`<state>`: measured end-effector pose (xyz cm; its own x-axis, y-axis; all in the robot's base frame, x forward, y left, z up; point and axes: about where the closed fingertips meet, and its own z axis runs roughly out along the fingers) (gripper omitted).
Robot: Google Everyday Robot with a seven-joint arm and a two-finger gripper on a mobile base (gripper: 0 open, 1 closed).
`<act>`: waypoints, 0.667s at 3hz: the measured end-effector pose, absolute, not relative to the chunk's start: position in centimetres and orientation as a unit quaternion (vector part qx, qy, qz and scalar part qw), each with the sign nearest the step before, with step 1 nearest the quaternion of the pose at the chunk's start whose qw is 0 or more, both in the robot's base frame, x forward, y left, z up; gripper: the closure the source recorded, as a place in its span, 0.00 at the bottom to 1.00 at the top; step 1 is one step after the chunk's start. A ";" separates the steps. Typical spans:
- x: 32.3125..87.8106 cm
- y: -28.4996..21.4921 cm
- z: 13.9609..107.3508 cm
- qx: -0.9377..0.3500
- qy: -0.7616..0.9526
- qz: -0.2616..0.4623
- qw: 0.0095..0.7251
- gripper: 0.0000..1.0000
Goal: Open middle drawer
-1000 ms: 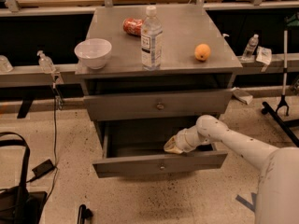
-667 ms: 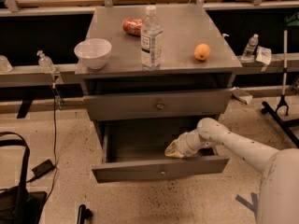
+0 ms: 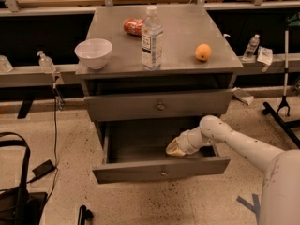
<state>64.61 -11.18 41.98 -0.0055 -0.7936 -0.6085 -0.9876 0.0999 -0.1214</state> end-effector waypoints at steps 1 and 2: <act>65.1 -11.6 42.3 -0.643 0.690 0.174 0.282 1.00; 64.8 -11.4 41.4 -0.645 0.691 0.182 0.272 1.00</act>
Offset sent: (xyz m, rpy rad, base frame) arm 0.0017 -0.0046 -0.0099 -0.0025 0.0377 0.0024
